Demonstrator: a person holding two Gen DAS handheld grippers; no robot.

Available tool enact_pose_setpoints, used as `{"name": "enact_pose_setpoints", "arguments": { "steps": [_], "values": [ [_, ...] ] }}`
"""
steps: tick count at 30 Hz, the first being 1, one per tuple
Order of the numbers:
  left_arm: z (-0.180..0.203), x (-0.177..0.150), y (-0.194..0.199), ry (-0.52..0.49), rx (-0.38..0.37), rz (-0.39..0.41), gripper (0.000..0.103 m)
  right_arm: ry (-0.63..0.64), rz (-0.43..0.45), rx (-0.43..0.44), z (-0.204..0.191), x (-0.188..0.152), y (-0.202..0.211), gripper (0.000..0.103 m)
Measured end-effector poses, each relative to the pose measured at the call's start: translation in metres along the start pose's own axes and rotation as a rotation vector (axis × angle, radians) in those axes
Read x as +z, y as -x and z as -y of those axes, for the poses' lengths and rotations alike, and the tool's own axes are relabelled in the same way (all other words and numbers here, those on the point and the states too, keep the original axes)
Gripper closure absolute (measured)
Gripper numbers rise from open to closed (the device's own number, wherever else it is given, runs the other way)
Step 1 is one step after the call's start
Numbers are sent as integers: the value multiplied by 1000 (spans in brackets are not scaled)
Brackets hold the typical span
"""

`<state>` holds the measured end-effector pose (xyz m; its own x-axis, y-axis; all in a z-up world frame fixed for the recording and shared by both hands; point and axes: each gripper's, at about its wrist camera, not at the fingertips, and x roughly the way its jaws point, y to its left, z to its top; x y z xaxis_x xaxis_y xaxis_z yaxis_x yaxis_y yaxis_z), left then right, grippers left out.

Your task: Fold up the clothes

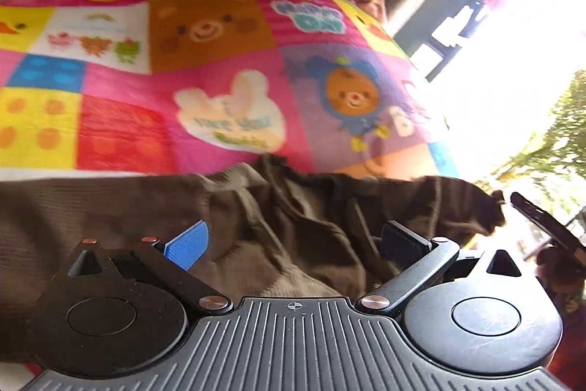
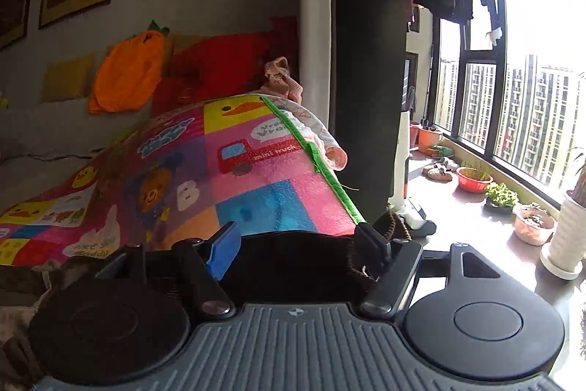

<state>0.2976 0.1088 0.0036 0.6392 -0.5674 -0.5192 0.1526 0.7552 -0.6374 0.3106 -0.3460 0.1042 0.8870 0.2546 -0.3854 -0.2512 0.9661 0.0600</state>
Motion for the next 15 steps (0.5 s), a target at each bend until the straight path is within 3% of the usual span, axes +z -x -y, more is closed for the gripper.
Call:
{"name": "enact_pose_setpoints", "arguments": {
  "steps": [3,5,9,13,15],
  "values": [
    [-4,3,-42,81,11,-62,0,-134,-80,226,-28,-7,-33,32],
    [-14,8,-61,160,2,-58,0,-204,-133,318,-44,-16,-57,32],
    [-26,37,-52,253,35,129,0,-199,-237,366,-80,-43,-100,32],
    [-30,68,-4,218,128,382,0,-98,-298,357,-109,-67,-121,32],
    [-33,75,10,206,133,379,0,-46,-307,369,-119,-75,-123,32]
  ]
}}
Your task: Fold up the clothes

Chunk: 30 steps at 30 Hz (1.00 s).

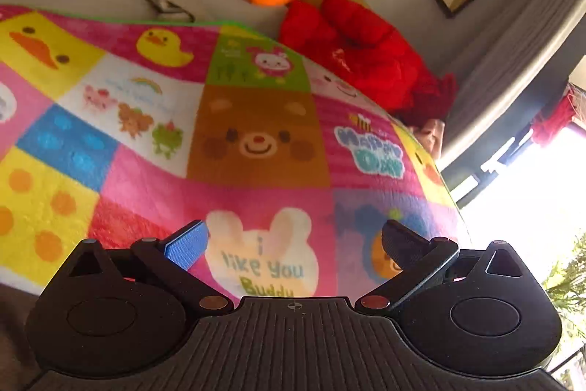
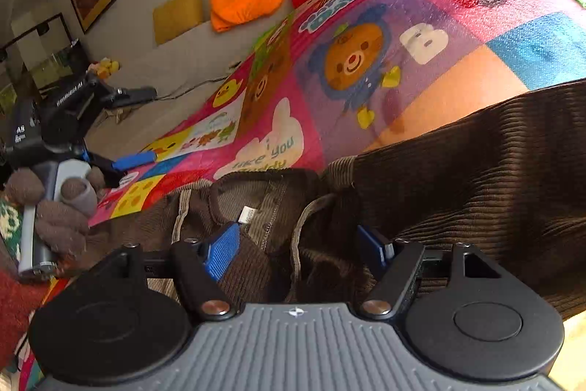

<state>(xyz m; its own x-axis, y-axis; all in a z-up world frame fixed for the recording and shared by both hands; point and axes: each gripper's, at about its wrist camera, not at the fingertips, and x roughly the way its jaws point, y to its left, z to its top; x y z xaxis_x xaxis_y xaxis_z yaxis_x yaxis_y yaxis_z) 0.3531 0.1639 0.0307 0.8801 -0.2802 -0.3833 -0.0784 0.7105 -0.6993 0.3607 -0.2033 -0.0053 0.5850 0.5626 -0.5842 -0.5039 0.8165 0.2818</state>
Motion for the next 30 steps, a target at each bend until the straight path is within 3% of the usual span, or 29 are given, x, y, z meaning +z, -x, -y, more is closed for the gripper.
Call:
{"name": "enact_pose_setpoints", "arguments": {
  "steps": [3,5,8,9,12,14,15,16,18,20,22,27,30],
  "values": [
    [-6,-3,5,0,-60,-113,0,42,-13,29,-9,0,-7,32],
    [-10,-18,0,-8,-102,-209,0,-5,-50,65,-5,7,-18,31],
    [-15,-45,-12,-26,-119,-290,0,-100,-193,182,5,20,-52,23],
    [-17,-50,-14,-34,-107,-295,0,-73,-188,195,3,23,-56,24],
    [-29,-56,-19,-40,-48,-288,0,59,-29,72,4,34,-43,25],
    [-39,-50,-17,-34,-19,-260,0,3,50,-55,28,40,-30,27],
    [-43,-47,-16,-30,4,-240,0,-34,75,-95,41,41,-23,40],
    [-45,-43,-14,-30,40,-217,0,-71,98,-131,55,42,-16,41],
    [-47,-39,-10,-42,79,-188,0,-99,112,-97,68,42,2,40],
    [-47,-38,-5,-44,101,-179,0,-87,122,-64,67,38,22,28],
    [-45,-40,2,-53,105,-172,0,-14,114,-55,58,30,42,25],
    [-28,-57,32,-113,71,-199,0,62,46,-104,42,1,80,21],
    [-13,-72,54,-190,7,-248,0,67,19,-129,40,-20,103,21]
  ]
}}
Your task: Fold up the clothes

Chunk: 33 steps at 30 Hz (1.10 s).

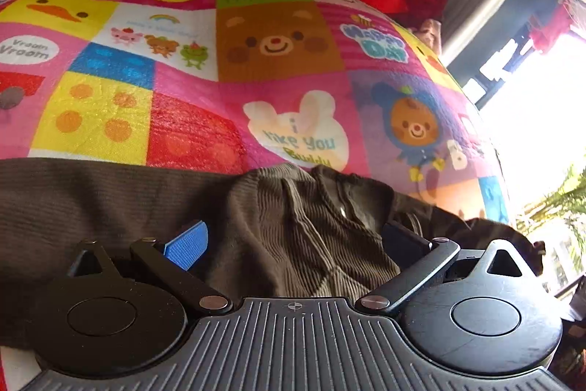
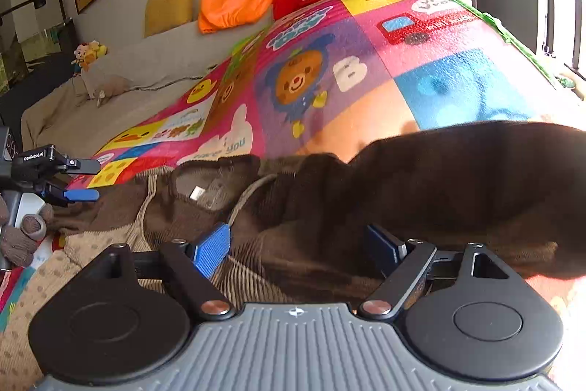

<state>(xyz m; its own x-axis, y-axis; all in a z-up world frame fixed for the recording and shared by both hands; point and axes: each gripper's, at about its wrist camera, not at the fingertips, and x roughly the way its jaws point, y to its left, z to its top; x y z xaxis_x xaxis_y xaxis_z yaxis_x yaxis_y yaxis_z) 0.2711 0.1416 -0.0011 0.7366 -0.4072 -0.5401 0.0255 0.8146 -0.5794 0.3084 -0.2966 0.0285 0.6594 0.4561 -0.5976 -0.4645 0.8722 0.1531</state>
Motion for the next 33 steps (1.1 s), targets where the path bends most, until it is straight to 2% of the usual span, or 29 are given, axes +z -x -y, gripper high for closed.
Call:
{"name": "enact_pose_setpoints", "arguments": {
  "steps": [3,6,10,15,17,19,21,23,26,29,33],
  "values": [
    [15,-11,6,-18,-112,-48,0,0,-8,-24,3,-9,17,21],
    [27,-19,-3,7,-169,-89,0,-36,-17,-63,10,-11,22,21],
    [38,-34,-7,-32,-109,-119,0,-118,-18,-88,23,-23,32,21],
    [49,-64,33,-236,5,-75,0,-85,-29,-178,17,-69,70,21],
    [52,-80,52,-322,77,-57,0,-20,-37,-221,3,-90,88,20],
    [54,-95,70,-377,145,-39,0,35,-52,-209,-22,-116,107,19],
    [58,-106,81,-388,184,-28,0,96,-76,-150,-50,-139,116,18],
    [62,-117,90,-400,194,-19,0,173,-93,-110,-79,-156,116,18],
    [80,-141,102,-480,164,-23,0,296,-96,-79,-119,-170,106,18],
    [102,-170,118,-599,136,-35,0,396,-66,-110,-147,-169,91,18],
    [114,-210,137,-728,189,-48,0,383,-28,-170,-153,-153,74,18]
  ]
}}
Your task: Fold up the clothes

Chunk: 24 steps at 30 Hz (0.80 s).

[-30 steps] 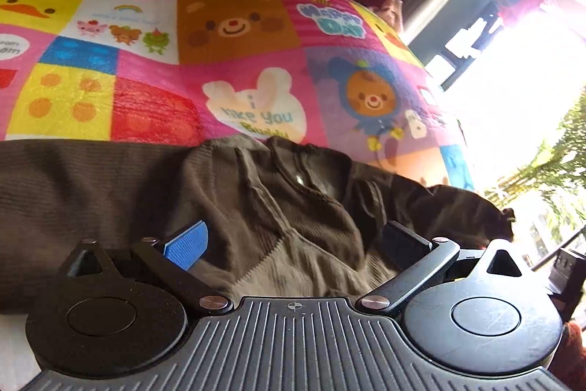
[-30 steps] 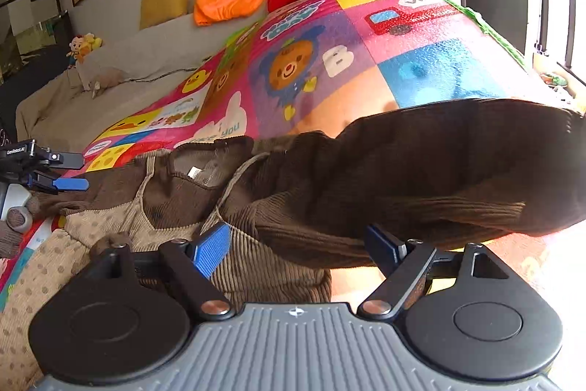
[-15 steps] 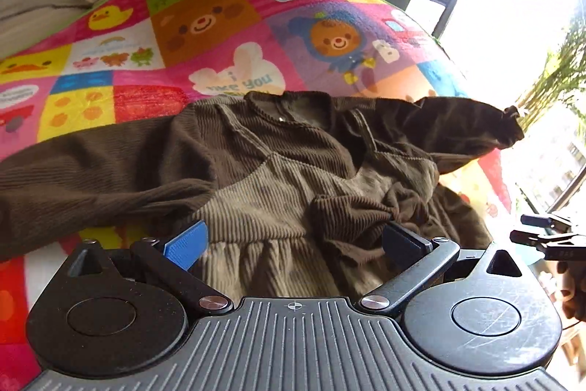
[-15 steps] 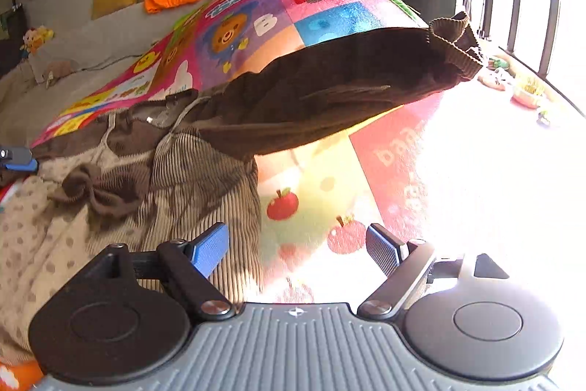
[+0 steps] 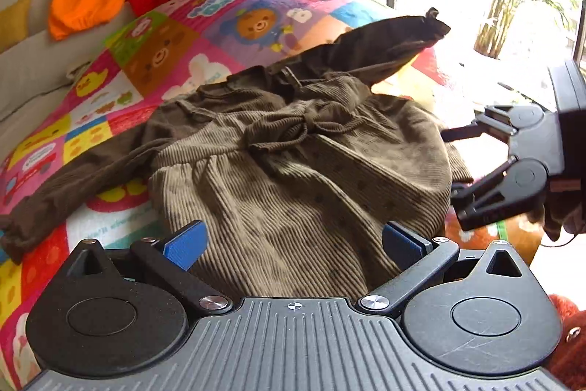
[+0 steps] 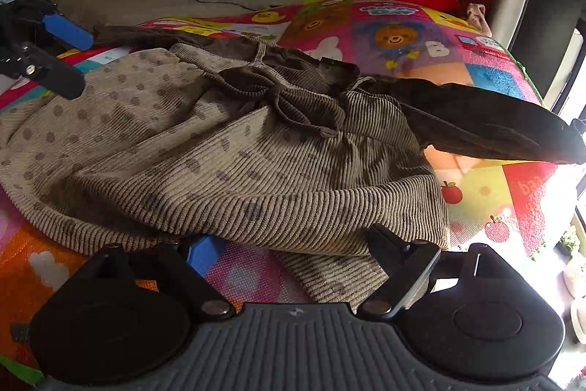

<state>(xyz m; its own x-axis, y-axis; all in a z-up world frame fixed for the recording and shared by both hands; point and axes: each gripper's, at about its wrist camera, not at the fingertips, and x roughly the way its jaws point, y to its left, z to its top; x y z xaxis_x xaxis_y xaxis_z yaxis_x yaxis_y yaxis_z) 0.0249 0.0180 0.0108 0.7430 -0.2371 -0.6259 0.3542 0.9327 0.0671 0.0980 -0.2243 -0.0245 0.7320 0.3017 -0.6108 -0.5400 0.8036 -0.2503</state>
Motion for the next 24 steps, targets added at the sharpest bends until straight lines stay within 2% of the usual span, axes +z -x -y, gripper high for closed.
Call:
{"name": "enact_pose_setpoints", "arguments": {
  "steps": [5,8,11,17,20,22,24],
  "values": [
    [15,-34,4,-152,133,-64,0,-63,30,-15,4,14,0,18],
    [5,-42,-4,-185,262,-82,0,-47,34,-18,0,14,4,17],
    [-19,-35,-8,-114,361,-66,0,-42,28,-22,-1,13,6,17],
    [-60,-11,0,67,498,15,0,-35,18,-17,-2,8,9,17],
    [-69,-5,5,119,507,31,0,-13,18,48,-6,1,17,15],
    [-68,-4,6,120,498,33,0,28,21,108,-12,-8,26,9],
    [-63,-5,5,107,486,25,0,69,27,180,-19,-17,36,9]
  ]
}}
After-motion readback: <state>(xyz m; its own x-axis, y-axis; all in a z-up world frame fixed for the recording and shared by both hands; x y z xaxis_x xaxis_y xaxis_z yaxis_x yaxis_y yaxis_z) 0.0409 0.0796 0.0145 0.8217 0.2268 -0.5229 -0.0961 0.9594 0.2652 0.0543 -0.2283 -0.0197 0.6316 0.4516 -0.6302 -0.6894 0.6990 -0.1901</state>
